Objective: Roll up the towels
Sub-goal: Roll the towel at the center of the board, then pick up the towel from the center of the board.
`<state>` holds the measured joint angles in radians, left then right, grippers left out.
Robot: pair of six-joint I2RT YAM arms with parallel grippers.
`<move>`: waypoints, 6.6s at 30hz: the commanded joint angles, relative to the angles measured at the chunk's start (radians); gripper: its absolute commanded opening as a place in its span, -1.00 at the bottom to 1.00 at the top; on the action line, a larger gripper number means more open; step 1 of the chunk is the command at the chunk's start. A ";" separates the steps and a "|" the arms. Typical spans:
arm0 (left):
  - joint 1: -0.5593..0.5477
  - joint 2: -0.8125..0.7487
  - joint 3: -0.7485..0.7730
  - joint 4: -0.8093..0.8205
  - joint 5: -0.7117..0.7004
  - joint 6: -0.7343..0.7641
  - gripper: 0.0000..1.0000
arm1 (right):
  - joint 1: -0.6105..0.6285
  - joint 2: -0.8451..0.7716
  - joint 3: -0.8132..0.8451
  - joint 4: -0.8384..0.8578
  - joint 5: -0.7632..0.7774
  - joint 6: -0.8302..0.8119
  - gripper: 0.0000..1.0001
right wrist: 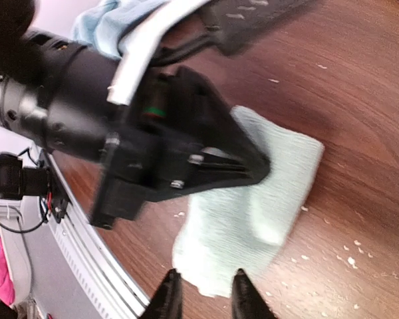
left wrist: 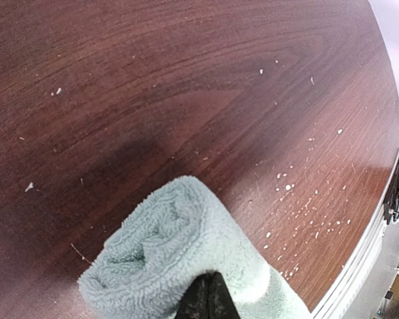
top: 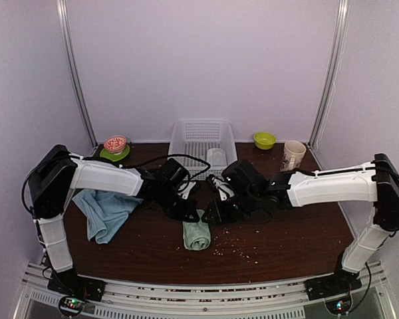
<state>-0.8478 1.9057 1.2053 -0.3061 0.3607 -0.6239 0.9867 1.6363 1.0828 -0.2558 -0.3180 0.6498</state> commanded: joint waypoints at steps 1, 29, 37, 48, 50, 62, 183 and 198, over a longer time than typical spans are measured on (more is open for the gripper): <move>0.007 0.019 -0.001 0.024 0.004 -0.012 -1.00 | 0.031 0.080 0.060 0.004 -0.023 -0.016 -0.59; 0.007 0.023 -0.141 0.167 0.033 -0.064 -1.00 | 0.142 0.249 -0.082 -0.016 -0.041 0.090 -0.85; 0.010 0.037 -0.136 0.193 0.057 -0.082 -0.98 | 0.145 0.260 -0.098 0.000 -0.054 0.101 -0.83; 0.010 0.024 -0.127 0.156 0.035 -0.056 -1.00 | 0.153 -0.062 -0.125 0.042 0.222 0.046 -0.48; 0.010 0.024 -0.127 0.162 0.035 -0.063 -1.00 | 0.140 -0.039 -0.107 0.088 0.255 0.071 -0.49; 0.031 -0.009 -0.166 0.162 0.009 -0.075 -1.00 | 0.086 0.192 -0.072 0.251 0.084 0.187 -0.70; -0.235 0.095 0.299 -0.365 -0.468 -0.266 0.85 | -0.172 -0.533 -0.524 0.087 0.313 0.199 0.11; -0.235 0.108 0.283 -0.427 -0.515 -0.351 0.93 | -0.219 -0.581 -0.570 0.119 0.246 0.160 0.13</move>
<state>-1.0855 2.0151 1.4895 -0.7128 -0.1284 -0.9390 0.7826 1.0729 0.5293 -0.1593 -0.0494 0.8333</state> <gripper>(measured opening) 0.959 0.563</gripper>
